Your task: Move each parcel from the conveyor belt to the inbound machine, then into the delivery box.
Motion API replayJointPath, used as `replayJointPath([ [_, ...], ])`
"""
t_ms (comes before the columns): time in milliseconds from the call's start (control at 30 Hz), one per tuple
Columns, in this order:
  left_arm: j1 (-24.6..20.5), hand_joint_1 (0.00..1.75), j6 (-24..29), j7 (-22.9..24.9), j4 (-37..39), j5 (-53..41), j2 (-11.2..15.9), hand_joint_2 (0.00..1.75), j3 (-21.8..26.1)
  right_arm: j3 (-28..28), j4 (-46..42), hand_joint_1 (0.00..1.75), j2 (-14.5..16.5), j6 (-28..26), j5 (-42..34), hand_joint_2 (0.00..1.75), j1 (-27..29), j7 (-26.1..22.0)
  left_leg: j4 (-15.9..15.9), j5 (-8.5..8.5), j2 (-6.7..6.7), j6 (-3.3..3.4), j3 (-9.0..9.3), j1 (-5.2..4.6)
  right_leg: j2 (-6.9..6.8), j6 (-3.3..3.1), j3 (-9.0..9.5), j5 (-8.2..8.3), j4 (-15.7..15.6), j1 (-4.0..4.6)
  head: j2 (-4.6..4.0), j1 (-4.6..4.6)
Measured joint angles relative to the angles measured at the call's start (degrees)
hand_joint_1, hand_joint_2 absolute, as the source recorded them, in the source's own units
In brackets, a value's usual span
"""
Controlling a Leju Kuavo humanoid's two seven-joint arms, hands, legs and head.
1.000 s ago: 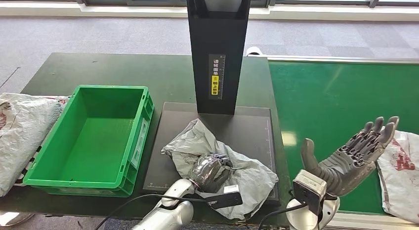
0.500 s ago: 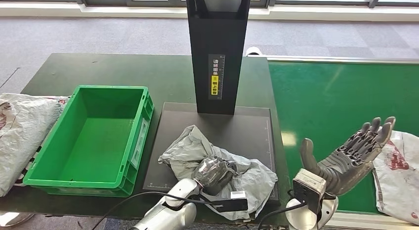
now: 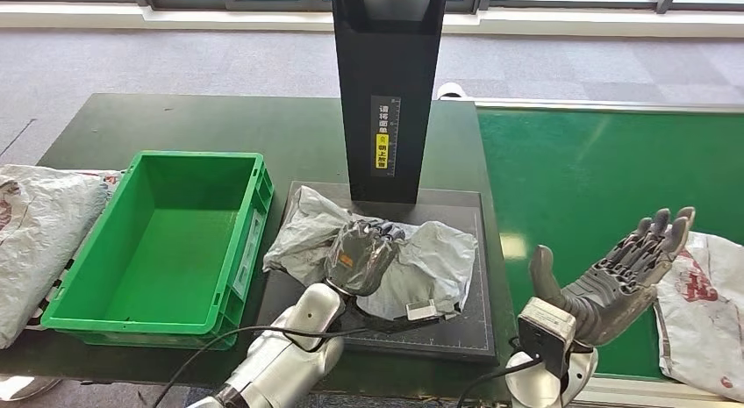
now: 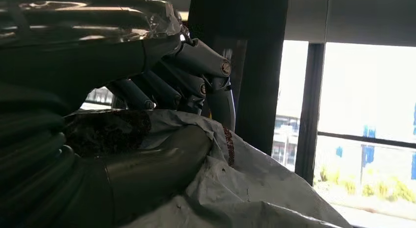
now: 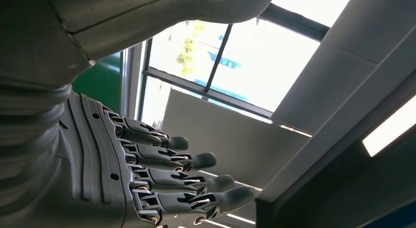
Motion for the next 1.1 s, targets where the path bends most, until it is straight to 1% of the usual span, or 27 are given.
replayJointPath([
  [67, -0.4, 1.75, 0.0, 0.7, -2.3, -1.7, 0.3, 1.75, 0.6, 0.0, 0.4, 0.0, 0.0, 0.0, -0.1, 1.75, 0.0, 0.0, 0.0, 0.0, 0.0, 0.0, 0.01, 0.0, 0.0, 0.0, 0.0, 0.0, 0.0, 0.0, 0.0, 0.0],
  [200, -0.5, 1.75, 0.0, 0.8, -5.0, -2.1, 0.7, 1.75, 1.3, 0.0, 0.9, 0.0, 0.0, 0.0, -0.1, 1.75, -0.1, 0.0, 0.0, 0.0, -0.01, 0.0, 0.0, 0.0, 0.0, 0.0, 0.0, 0.0, 0.0, 0.0, 0.0, 0.0],
  [433, -0.5, 1.75, 0.0, 0.8, -6.8, -2.3, 1.1, 1.75, 1.5, 0.0, 1.2, 0.0, 0.0, 0.0, -0.1, 1.75, -0.1, 0.0, 0.0, 0.0, -0.01, 0.0, 0.0, 0.0, -0.01, 0.0, 0.0, 0.0, 0.0, 0.0, 0.0, 0.0],
  [500, -0.5, 1.75, 0.0, 1.5, -7.2, -3.0, 1.1, 1.75, 1.5, 0.0, 1.3, 0.0, 0.0, 0.0, -0.1, 1.75, -0.2, 0.0, 0.0, 0.0, -0.01, 0.0, -0.01, 0.0, -0.01, 0.0, 0.0, 0.0, 0.0, 0.0, 0.0, 0.0],
  [567, -0.6, 1.75, 0.0, 4.1, -8.1, -3.9, 1.5, 1.75, 1.5, 0.0, 1.5, 0.0, 0.0, 0.0, -0.2, 1.75, -0.2, 0.0, 0.0, 0.0, -0.02, 0.0, -0.01, 0.0, 0.0, 0.0, -0.02, 0.0, 0.0, 0.0, 0.0, 0.0],
  [667, -1.0, 1.75, -0.3, 10.7, -10.6, -4.1, 3.1, 1.75, 0.5, 0.0, 1.7, 0.0, 0.0, 0.0, -0.2, 1.75, -0.2, 0.0, 0.0, 0.01, -0.02, -0.01, 0.0, 0.0, 0.0, 0.0, -0.04, 0.0, 0.0, 0.01, 0.0, 0.0],
  [833, -2.1, 1.75, -1.1, 19.1, -15.1, -4.2, 7.0, 1.75, -3.4, 0.0, 1.6, 0.0, 0.0, 0.0, -0.1, 1.75, -0.1, 0.0, 0.0, 0.06, -0.02, -0.05, 0.0, 0.01, 0.02, -0.01, -0.04, 0.0, 0.0, 0.03, 0.0, 0.0],
  [933, -2.3, 1.75, -0.4, 24.0, -17.0, -4.2, 9.7, 1.75, -4.0, 0.0, 1.3, 0.0, 0.0, 0.0, -0.6, 1.75, 0.3, 0.0, 0.0, 0.05, 0.02, -0.05, 0.0, 0.02, 0.07, -0.01, -0.05, 0.0, 0.0, 0.04, 0.0, 0.0],
  [1000, -1.6, 1.75, -0.2, 24.7, -18.5, -4.2, 11.4, 1.75, -2.0, -0.1, 0.8, 0.0, 0.0, 0.0, -0.9, 1.75, 0.9, 0.0, 0.0, 0.05, 0.04, -0.06, 0.01, 0.02, 0.08, -0.01, -0.06, 0.0, 0.0, 0.05, 0.0, 0.0],
  [1100, 0.6, 1.75, -0.1, 19.8, -21.0, -4.2, 12.5, 1.75, 5.8, -0.3, -0.2, 0.0, -0.1, -0.1, -1.2, 1.75, 1.9, 0.0, 0.0, 0.05, 0.09, -0.06, 0.01, 0.05, 0.09, -0.02, -0.09, -0.01, 0.0, 0.08, 0.0, 0.0],
])
